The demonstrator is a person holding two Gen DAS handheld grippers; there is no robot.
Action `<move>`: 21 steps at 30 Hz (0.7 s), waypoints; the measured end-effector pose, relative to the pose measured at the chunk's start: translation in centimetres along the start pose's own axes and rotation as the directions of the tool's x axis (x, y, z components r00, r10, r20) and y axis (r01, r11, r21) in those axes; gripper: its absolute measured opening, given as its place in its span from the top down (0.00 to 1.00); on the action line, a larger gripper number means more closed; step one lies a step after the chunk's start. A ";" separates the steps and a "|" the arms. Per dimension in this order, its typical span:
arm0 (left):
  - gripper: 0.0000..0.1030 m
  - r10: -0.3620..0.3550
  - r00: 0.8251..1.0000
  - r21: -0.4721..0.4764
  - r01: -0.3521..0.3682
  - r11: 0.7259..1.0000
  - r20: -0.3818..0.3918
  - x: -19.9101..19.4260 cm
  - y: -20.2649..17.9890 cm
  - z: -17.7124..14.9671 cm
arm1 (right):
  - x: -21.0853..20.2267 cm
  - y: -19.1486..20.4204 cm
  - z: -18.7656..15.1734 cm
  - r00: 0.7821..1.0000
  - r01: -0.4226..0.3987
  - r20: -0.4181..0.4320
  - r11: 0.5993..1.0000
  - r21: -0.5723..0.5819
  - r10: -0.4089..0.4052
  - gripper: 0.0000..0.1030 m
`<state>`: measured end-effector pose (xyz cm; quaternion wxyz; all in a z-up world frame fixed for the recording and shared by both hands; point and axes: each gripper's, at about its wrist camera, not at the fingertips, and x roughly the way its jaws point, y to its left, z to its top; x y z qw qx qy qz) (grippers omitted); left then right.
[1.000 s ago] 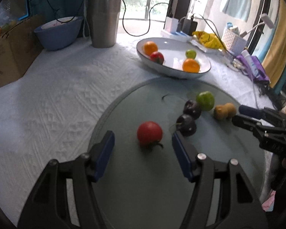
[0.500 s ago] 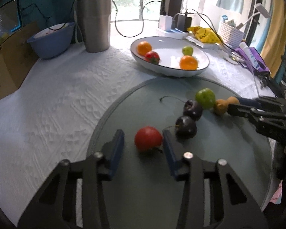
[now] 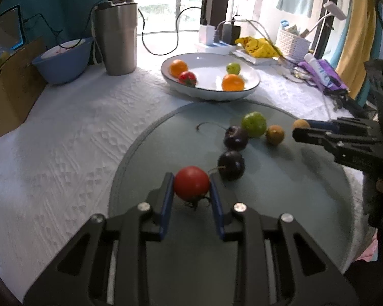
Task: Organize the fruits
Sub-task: 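Grasp a brown round fruit with the right gripper while the left grasps a red tomato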
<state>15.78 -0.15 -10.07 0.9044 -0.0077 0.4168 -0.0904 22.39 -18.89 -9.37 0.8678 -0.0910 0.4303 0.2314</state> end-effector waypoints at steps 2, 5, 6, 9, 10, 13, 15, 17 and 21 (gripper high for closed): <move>0.72 -0.012 1.000 0.003 0.012 1.000 -0.005 -0.2 -0.2 -0.1 | -0.4 0.2 0.0 1.000 0.001 0.007 1.000 -0.003 -0.001 0.73; 0.72 -0.023 1.000 0.012 0.023 1.000 -0.018 -0.2 -0.6 -0.5 | -0.8 0.5 -0.1 1.000 -0.001 0.014 1.000 -0.008 0.001 0.73; 0.72 -0.026 0.999 0.015 0.026 1.000 -0.025 -0.2 -0.8 -0.7 | -1.0 0.6 -0.1 1.000 -0.002 0.017 1.000 -0.010 0.002 0.73; 0.72 -0.042 0.997 0.007 0.042 0.999 -0.062 0.3 -0.9 -1.1 | -1.2 0.7 -0.1 1.000 -0.006 0.021 1.000 -0.009 0.006 0.73; 0.71 -0.041 0.997 0.008 0.042 0.999 -0.060 0.2 -1.0 -1.3 | -1.3 0.8 -0.2 1.000 -0.005 0.022 1.000 -0.009 0.006 0.73; 0.71 -0.046 0.997 0.019 0.047 0.999 -0.055 -0.2 -1.3 -1.7 | -1.6 0.8 -0.3 1.000 -0.004 0.024 1.000 -0.010 0.004 0.73; 0.71 -0.050 0.997 0.027 0.052 0.998 -0.057 -0.4 -1.4 -1.8 | -1.7 0.9 -0.3 1.000 -0.003 0.025 1.000 -0.011 0.003 0.73; 0.71 -0.054 0.997 0.034 0.056 0.998 -0.062 -0.5 -1.6 -2.0 | -1.8 0.8 -0.3 1.000 -0.002 0.027 1.000 -0.010 0.002 0.73; 0.70 -0.054 0.996 0.041 0.057 0.998 -0.072 -0.6 -1.7 -2.2 | -1.9 0.9 -0.3 1.000 -0.001 0.030 1.000 -0.011 0.001 0.73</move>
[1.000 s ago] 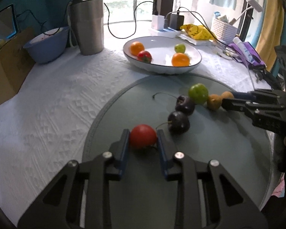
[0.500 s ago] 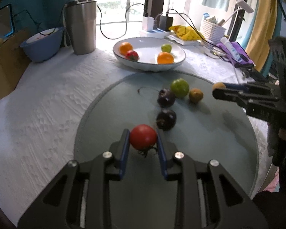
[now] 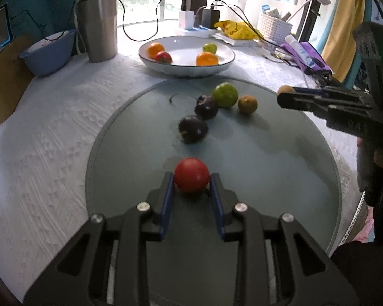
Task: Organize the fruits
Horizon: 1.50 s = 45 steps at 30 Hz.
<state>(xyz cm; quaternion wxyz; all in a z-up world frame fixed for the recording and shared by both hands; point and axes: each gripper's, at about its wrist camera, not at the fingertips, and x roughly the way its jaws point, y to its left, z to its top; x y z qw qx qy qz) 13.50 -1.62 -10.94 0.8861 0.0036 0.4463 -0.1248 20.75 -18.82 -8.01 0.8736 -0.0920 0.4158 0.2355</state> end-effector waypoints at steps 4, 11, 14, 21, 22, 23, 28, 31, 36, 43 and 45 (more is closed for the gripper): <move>0.70 0.004 1.000 -0.001 -0.004 1.000 0.009 -0.1 0.2 -0.1 | -0.2 0.1 0.0 1.000 -0.001 0.002 1.000 -0.001 0.001 0.73; 0.70 0.027 0.999 -0.005 -0.027 1.000 0.021 0.6 0.3 0.6 | -0.3 0.1 0.1 1.000 0.002 0.001 1.000 0.003 -0.002 0.73; 0.71 0.019 0.999 -0.006 -0.018 1.000 0.031 0.7 0.3 1.0 | -0.4 0.1 0.3 1.000 0.003 0.003 1.000 0.004 -0.003 0.73; 0.72 0.010 0.998 0.005 -0.010 1.000 0.055 -0.3 0.2 2.2 | -0.5 -0.8 1.2 1.000 0.010 0.013 1.000 0.009 -0.010 0.73; 0.72 0.008 0.998 0.006 -0.009 1.000 0.063 -0.5 0.2 2.5 | -0.5 -0.9 1.5 1.000 0.011 0.016 1.000 0.010 -0.011 0.73; 0.72 0.005 0.997 0.004 -0.005 1.000 0.072 -0.9 0.2 2.9 | -0.5 -1.0 1.7 1.000 0.011 0.019 1.000 0.010 -0.011 0.73; 0.72 -0.004 0.994 0.005 0.003 1.000 0.112 -2.1 0.2 4.8 | -0.3 -1.6 3.1 0.999 0.010 0.032 1.000 0.006 -0.010 0.73; 0.72 0.000 0.990 0.006 -0.001 1.000 0.138 -2.4 0.4 6.2 | -0.1 -1.9 3.9 0.999 0.009 0.041 1.000 0.002 -0.009 0.73; 0.72 0.004 0.987 0.006 -0.006 1.000 0.161 -1.9 0.9 8.7 | 0.3 -2.7 5.2 0.999 0.008 0.051 1.000 0.003 -0.009 0.73; 0.72 0.010 0.985 0.015 -0.013 1.000 0.171 -0.2 1.5 11.6 | 1.6 -3.8 7.1 0.998 0.004 0.058 1.000 0.004 -0.004 0.73; 0.72 0.011 0.985 0.016 -0.014 1.000 0.170 0.4 1.6 12.4 | 2.0 -4.1 7.4 0.998 0.002 0.058 1.000 0.005 -0.002 0.73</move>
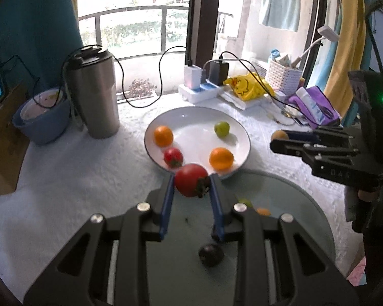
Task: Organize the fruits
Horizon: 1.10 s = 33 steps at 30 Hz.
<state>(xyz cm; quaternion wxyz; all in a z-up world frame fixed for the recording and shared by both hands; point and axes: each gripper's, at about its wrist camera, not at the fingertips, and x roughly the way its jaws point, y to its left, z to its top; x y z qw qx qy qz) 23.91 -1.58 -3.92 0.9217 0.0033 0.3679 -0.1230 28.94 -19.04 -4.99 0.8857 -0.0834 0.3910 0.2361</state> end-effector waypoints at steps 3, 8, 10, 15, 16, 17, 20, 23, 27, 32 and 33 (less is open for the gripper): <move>0.72 0.001 1.000 0.003 -0.001 1.000 -0.001 1.0 0.2 0.7 | 0.9 -0.4 0.6 1.000 -0.004 -0.001 1.000 0.003 0.004 0.73; 0.72 -0.007 1.000 0.016 0.007 1.000 0.002 2.9 0.4 1.9 | 2.7 -0.9 1.5 1.000 -0.002 -0.010 1.000 0.002 0.002 0.73; 0.72 -0.013 1.000 0.018 0.013 1.000 -0.005 4.0 0.6 2.4 | 3.6 -0.9 1.8 1.000 0.009 -0.016 1.000 -0.008 -0.009 0.73; 0.72 -0.019 1.000 0.036 0.020 0.999 -0.019 6.4 1.0 3.5 | 5.5 -1.1 2.4 0.999 0.013 -0.031 1.000 -0.019 -0.014 0.73; 0.72 -0.021 1.000 0.038 0.022 0.999 -0.021 6.8 1.1 3.7 | 5.9 -1.2 2.5 0.999 0.012 -0.033 1.000 -0.018 -0.012 0.73; 0.72 -0.023 0.999 0.040 0.024 0.999 -0.022 7.2 1.2 3.9 | 6.2 -1.3 2.6 0.999 0.013 -0.037 1.000 -0.017 -0.014 0.73; 0.72 -0.026 0.999 0.041 0.027 0.999 -0.027 8.5 1.7 4.6 | 7.4 -1.5 3.0 0.998 0.015 -0.054 1.000 -0.016 -0.016 0.73; 0.72 -0.039 0.999 0.041 0.041 0.998 -0.034 9.9 2.2 5.2 | 8.7 -1.5 3.2 0.997 0.012 -0.082 1.000 -0.021 -0.014 0.73; 0.72 -0.055 0.997 0.034 0.057 0.998 -0.048 11.3 2.5 5.7 | 9.9 -1.7 3.3 0.995 0.018 -0.100 1.000 -0.008 -0.019 0.73; 0.71 -0.062 0.996 0.021 0.063 0.998 -0.057 12.3 2.8 6.1 | 10.7 -2.0 3.6 0.995 0.037 -0.097 0.999 0.008 -0.036 0.73; 0.71 -0.061 0.997 0.018 0.062 0.998 -0.056 12.4 2.8 6.1 | 10.7 -2.1 3.6 0.995 0.044 -0.094 0.999 0.012 -0.043 0.73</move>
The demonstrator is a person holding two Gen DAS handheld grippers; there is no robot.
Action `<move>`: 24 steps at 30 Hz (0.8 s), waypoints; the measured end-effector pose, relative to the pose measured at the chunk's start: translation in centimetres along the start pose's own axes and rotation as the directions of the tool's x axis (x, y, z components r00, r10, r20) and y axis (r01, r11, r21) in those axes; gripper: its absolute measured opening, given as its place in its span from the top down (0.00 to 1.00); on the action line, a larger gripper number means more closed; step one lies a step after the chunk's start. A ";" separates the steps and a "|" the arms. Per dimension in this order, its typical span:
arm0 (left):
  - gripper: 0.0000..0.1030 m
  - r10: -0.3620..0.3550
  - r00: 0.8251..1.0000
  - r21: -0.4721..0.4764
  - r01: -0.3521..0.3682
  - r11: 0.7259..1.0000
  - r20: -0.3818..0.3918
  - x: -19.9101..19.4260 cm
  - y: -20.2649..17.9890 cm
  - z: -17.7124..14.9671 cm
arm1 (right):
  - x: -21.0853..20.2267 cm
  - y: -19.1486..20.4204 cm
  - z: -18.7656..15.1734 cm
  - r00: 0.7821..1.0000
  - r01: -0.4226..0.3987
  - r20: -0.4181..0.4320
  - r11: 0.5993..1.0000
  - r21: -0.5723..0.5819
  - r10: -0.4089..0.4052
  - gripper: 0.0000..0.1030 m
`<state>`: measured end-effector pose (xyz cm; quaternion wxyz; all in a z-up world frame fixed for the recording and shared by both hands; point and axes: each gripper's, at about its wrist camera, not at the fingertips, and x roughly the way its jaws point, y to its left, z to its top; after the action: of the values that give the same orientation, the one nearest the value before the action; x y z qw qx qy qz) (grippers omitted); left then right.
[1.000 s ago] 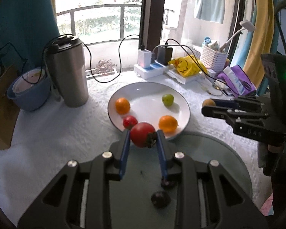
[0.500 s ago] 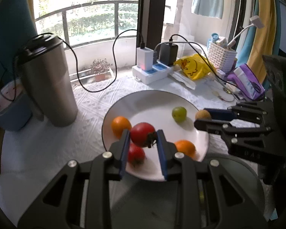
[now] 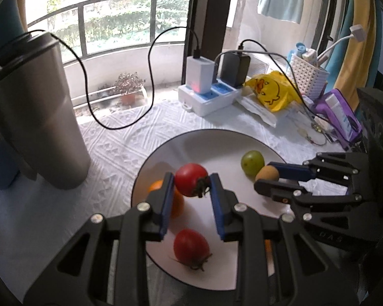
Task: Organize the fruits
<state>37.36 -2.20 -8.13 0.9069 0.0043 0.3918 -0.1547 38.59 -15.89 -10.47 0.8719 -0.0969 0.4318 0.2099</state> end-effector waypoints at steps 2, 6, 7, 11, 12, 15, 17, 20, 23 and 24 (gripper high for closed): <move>0.71 -0.002 1.000 -0.004 0.002 1.000 0.002 0.0 0.0 0.0 | 0.0 -0.2 0.0 1.000 0.008 0.010 1.000 0.009 -0.008 0.73; 0.71 0.002 1.000 -0.011 -0.002 1.000 -0.001 -0.1 0.1 0.1 | -0.2 -0.4 0.2 1.000 0.016 0.022 1.000 0.020 -0.017 0.73; 0.70 0.003 1.000 -0.015 -0.003 1.000 0.002 -0.2 0.1 0.1 | -0.4 -0.4 0.3 0.999 0.018 0.027 1.000 0.021 -0.019 0.73; 0.69 0.013 1.000 -0.015 -0.013 1.000 0.023 -1.2 -0.1 0.4 | -1.6 -0.4 0.3 0.999 0.021 0.048 0.999 0.026 -0.022 0.73; 0.69 0.016 0.999 -0.014 -0.016 1.000 0.031 -1.7 -0.1 0.5 | -1.9 -0.4 0.3 0.998 0.022 0.053 0.999 0.028 -0.023 0.73; 0.68 0.018 0.998 -0.019 -0.017 1.000 0.056 -3.2 -0.3 0.6 | -3.2 -0.2 0.2 0.997 0.020 0.070 0.999 0.031 -0.023 0.73; 0.65 0.010 0.997 -0.023 -0.008 1.000 0.074 -4.4 -0.5 0.4 | -3.7 0.0 0.1 0.997 0.017 0.079 0.999 0.033 -0.019 0.73; 0.60 -0.004 0.995 -0.029 0.007 1.000 0.098 -6.0 -1.0 0.0 | -4.8 0.3 0.0 0.996 0.014 0.091 0.999 0.034 -0.017 0.73; 0.58 -0.001 0.993 -0.033 0.005 0.999 0.121 -7.6 -1.4 -0.4 | -6.0 0.8 -0.3 0.994 0.010 0.105 1.000 0.030 -0.013 0.73; 0.58 -0.002 0.992 -0.037 0.006 0.999 0.127 -8.0 -1.6 -0.5 | -6.5 1.0 -0.4 0.994 0.008 0.110 1.000 0.027 -0.011 0.73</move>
<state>31.39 -1.40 -2.61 0.9297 -0.0231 0.3361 -0.1492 34.35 -16.92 -5.56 0.8965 -0.0757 0.3855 0.2049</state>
